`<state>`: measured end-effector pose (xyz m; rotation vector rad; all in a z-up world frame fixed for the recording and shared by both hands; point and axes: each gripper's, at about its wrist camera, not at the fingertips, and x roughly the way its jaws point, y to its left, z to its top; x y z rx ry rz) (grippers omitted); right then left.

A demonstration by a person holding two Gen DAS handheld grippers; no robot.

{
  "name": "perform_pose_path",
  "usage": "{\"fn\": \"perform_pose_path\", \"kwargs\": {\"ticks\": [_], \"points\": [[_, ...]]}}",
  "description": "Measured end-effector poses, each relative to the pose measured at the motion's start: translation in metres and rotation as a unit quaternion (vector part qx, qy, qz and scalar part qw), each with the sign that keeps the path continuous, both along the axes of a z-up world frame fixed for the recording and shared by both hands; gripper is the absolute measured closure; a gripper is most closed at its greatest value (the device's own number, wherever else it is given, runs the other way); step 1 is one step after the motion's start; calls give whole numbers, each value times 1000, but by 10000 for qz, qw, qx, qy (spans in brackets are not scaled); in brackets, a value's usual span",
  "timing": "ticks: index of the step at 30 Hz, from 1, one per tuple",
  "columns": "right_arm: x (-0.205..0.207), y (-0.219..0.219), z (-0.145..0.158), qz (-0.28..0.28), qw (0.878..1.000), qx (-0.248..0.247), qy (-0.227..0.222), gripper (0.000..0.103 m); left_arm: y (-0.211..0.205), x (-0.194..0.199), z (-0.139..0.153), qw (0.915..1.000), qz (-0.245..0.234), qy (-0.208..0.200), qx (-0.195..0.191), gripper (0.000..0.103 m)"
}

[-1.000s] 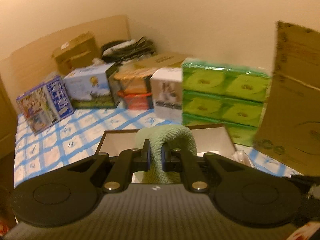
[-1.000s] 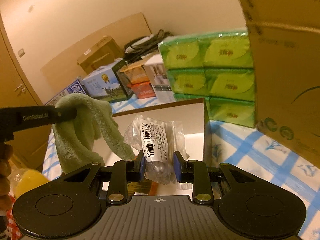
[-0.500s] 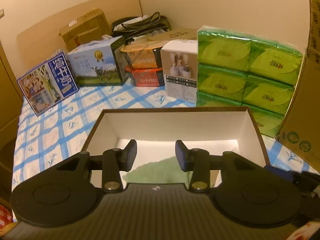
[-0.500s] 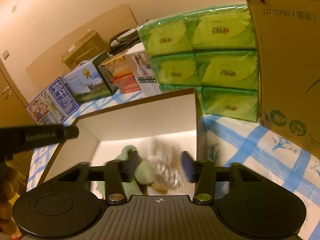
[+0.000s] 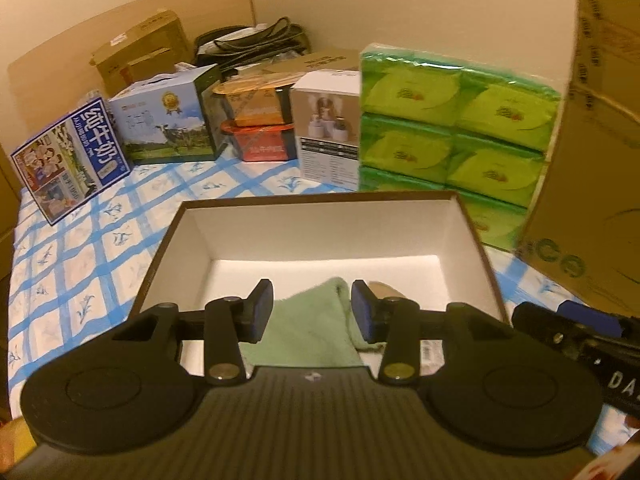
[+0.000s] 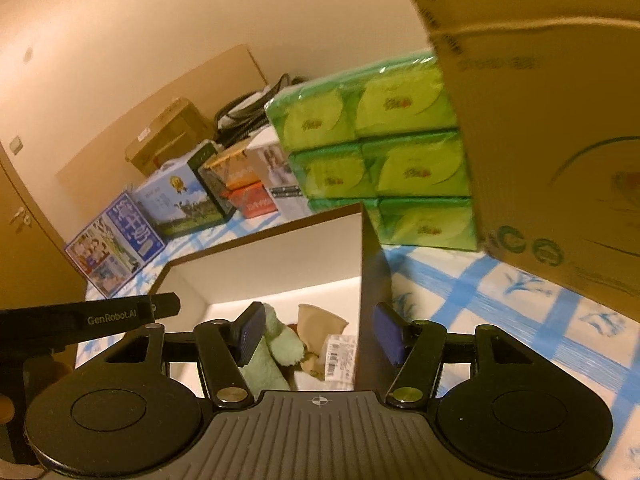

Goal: Organize soft objects
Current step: 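Lower the towel and swab bag into the brown box and open both tools, then withdraw both tools from the box toward the striped sock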

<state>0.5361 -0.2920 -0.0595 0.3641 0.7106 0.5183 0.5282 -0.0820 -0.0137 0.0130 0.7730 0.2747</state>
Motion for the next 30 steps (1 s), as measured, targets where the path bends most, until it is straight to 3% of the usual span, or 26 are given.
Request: {"fn": "perform_pose_path", "kwargs": {"ticks": [12, 19, 26, 29, 30], "points": [[-100, -50, 31, -449, 9988, 185, 71, 43, -9, -103, 27, 9962, -744, -98, -448, 62], [-170, -63, 48, -609, 9981, 77, 113, 43, -12, -179, 40, 9879, -1494, -138, -384, 61], [-236, -60, 62, -643, 9979, 49, 82, 43, 5, -249, 44, 9805, -1880, -76, -562, 61], [-262, -56, 70, -686, 9976, 96, 90, 39, 14, -275, 45, 9786, -1973, -86, -578, 61], [-267, -54, 71, -702, 9974, 98, 93, 34, 18, -283, 46, 9783, -1980, -84, -596, 61]]}}
